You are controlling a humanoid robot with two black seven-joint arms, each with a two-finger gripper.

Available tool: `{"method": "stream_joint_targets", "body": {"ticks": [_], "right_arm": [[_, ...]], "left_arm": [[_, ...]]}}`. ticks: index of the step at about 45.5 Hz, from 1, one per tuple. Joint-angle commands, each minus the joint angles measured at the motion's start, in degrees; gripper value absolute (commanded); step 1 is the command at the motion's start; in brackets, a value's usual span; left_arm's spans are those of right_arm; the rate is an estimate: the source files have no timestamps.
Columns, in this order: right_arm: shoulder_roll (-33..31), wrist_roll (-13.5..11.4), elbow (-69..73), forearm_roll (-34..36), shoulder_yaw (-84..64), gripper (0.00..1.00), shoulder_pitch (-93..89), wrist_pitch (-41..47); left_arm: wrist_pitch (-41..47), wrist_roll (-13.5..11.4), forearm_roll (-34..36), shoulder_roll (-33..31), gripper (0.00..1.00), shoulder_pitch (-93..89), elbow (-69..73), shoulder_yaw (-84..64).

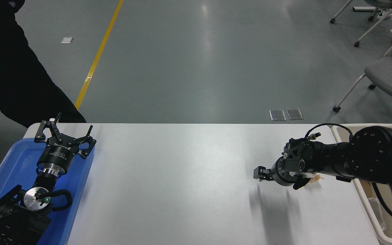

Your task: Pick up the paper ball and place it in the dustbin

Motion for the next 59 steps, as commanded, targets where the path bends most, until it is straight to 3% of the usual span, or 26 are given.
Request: {"method": "stream_joint_targets", "body": {"ticks": [1, 21, 28, 32, 38, 50, 59], "right_arm": [[0.1, 0.0, -1.3, 0.0, 1.0, 1.00, -1.3, -0.2], [0.1, 0.1, 0.3, 0.8, 3.2, 1.00, 1.4, 0.0], [0.1, 0.1, 8.0, 1.2, 3.3, 1.00, 9.4, 0.7], [-4.0, -0.1, 15.3, 1.3, 3.0, 1.00, 15.4, 1.9], [-8.5, -0.2, 24.0, 1.3, 2.2, 1.00, 25.3, 7.9], [-13.5, -0.1, 27.2, 1.6, -2.3, 1.00, 44.5, 33.9], [-15.6, -0.1, 27.3, 4.4, -6.9, 1.00, 55.3, 33.9]], "left_arm": [[0.0, 0.1, 0.0, 0.0, 0.99, 0.0, 0.0, 0.0], [0.0, 0.1, 0.0, 0.0, 0.99, 0.0, 0.0, 0.1], [0.0, 0.1, 0.0, 0.0, 0.99, -0.1, 0.0, 0.1], [0.0, 0.1, 0.0, 0.0, 0.99, -0.1, 0.0, 0.1], [0.0, 0.1, 0.0, 0.0, 0.99, 0.0, 0.0, 0.1], [0.0, 0.1, 0.0, 0.0, 0.99, 0.0, 0.0, 0.0], [0.0, 0.1, -0.1, 0.0, 0.99, 0.0, 0.0, 0.0]]}}
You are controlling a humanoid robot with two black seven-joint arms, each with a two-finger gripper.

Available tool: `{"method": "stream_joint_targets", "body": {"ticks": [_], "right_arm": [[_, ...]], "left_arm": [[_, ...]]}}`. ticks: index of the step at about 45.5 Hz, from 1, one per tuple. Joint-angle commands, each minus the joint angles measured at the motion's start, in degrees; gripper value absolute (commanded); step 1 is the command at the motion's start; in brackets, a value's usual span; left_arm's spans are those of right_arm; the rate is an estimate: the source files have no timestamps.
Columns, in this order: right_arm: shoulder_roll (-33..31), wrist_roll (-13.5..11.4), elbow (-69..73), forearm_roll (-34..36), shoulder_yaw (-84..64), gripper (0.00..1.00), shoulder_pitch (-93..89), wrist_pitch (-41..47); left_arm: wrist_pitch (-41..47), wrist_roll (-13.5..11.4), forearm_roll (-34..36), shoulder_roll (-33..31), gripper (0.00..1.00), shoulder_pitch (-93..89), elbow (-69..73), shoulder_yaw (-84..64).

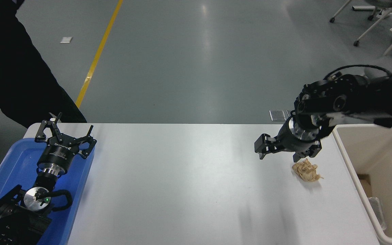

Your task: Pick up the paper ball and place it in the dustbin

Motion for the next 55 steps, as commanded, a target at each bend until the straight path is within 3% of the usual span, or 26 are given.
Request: {"method": "stream_joint_targets", "body": {"ticks": [1, 7, 29, 39, 55], "right_arm": [[-4.1, 0.0, 2.1, 2.5, -5.0, 1.00, 15.2, 7.2], [-7.0, 0.0, 3.7, 2.9, -6.2, 1.00, 18.8, 7.2], [-7.4, 0.0, 1.9, 0.7, -8.8, 1.00, 9.5, 7.2], [-7.2, 0.0, -4.6, -0.7, -7.1, 1.00, -7.5, -3.6], [-4.8, 0.2, -13.5, -0.8, -3.6, 1.00, -28.8, -28.4]], "left_arm": [[0.0, 0.0, -0.1, 0.0, 0.99, 0.0, 0.0, 0.0], [0.0, 0.0, -0.1, 0.0, 0.99, 0.0, 0.0, 0.0], [0.0, -0.2, -0.1, 0.0, 0.99, 0.2, 0.0, -0.1], [0.0, -0.2, -0.1, 0.0, 0.99, 0.2, 0.0, -0.1], [0.0, -0.2, -0.1, 0.0, 0.99, 0.2, 0.0, -0.1]]}}
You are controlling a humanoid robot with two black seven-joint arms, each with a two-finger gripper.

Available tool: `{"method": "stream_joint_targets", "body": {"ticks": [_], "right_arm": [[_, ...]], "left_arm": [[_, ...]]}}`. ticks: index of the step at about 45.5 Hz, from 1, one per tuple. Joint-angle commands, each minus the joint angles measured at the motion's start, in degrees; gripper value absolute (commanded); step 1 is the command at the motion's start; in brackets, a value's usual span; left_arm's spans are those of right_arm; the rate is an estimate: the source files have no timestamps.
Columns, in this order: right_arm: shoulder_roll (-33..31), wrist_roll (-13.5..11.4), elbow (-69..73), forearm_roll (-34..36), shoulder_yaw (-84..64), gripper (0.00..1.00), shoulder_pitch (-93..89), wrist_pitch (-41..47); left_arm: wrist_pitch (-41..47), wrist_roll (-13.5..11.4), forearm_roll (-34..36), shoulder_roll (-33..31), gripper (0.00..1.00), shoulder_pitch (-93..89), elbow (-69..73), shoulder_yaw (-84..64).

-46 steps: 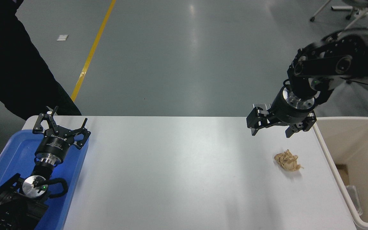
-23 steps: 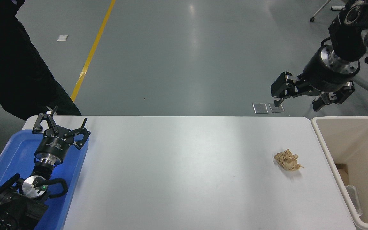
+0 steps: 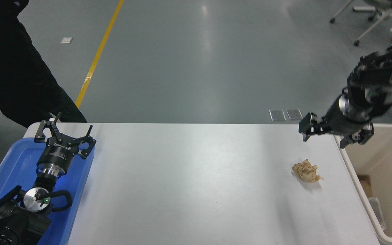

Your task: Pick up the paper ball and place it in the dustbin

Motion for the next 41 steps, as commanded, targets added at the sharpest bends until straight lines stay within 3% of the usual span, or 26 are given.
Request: {"method": "stream_joint_targets", "body": {"ticks": [1, 27, 41], "right_arm": [[1.8, 0.1, -5.3, -0.3, 1.4, 1.00, -12.9, -15.1], [10.1, 0.0, -28.6, -0.1, 9.4, 1.00, -31.8, -19.2], [11.4, 0.0, -30.3, -0.4, 10.3, 1.00, -33.4, -19.4]], "left_arm": [[0.0, 0.0, 0.0, 0.0, 0.99, 0.0, 0.0, 0.0], [0.0, 0.0, 0.0, 0.0, 0.99, -0.1, 0.0, 0.0], [0.0, 0.0, 0.0, 0.0, 0.99, -0.1, 0.0, 0.0]]}}
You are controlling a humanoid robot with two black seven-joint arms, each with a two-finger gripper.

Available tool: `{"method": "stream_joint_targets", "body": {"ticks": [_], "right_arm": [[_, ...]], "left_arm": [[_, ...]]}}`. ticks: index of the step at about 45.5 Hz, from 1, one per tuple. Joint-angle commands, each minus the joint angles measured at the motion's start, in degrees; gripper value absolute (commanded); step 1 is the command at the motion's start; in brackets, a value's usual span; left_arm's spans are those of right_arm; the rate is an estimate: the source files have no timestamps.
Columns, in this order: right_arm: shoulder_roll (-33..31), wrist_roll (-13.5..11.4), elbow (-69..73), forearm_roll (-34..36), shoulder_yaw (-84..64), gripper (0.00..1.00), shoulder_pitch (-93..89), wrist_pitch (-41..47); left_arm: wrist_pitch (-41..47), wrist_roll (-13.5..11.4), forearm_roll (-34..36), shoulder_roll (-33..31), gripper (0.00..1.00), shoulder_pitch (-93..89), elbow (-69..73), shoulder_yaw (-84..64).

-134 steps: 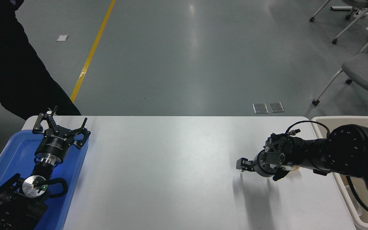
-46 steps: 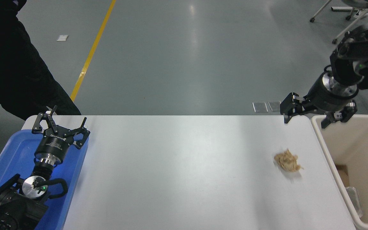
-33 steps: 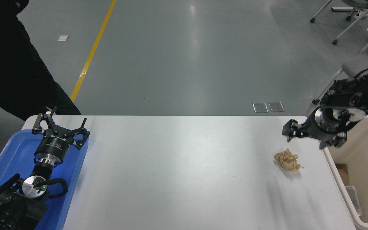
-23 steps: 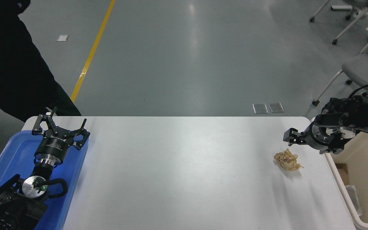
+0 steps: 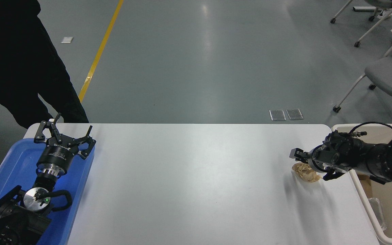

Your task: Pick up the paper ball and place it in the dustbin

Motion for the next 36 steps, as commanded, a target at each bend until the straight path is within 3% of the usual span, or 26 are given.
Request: {"method": "stream_joint_targets", "body": {"ticks": [1, 26, 30, 31, 36], "right_arm": [[1.7, -0.1, -3.6, -0.3, 0.8, 1.00, -3.0, -0.5], [2.0, -0.1, -5.8, -0.7, 0.9, 0.99, -5.3, -0.5], [2.3, -0.1, -5.7, -0.7, 1.9, 0.80, -5.7, -0.6], [2.3, -0.1, -5.8, -0.5, 2.9, 0.64, -6.0, -0.6], [2.2, -0.2, -5.9, -0.2, 4.4, 0.28, -6.2, -0.6]], "left_arm": [[0.0, 0.0, 0.0, 0.0, 0.99, 0.0, 0.0, 0.0], [0.0, 0.0, 0.0, 0.0, 0.99, 0.0, 0.0, 0.0], [0.0, 0.0, 0.0, 0.0, 0.99, 0.0, 0.0, 0.0], [0.0, 0.0, 0.0, 0.0, 0.99, 0.0, 0.0, 0.1], [0.0, 0.0, 0.0, 0.0, 0.99, 0.0, 0.0, 0.0]]}}
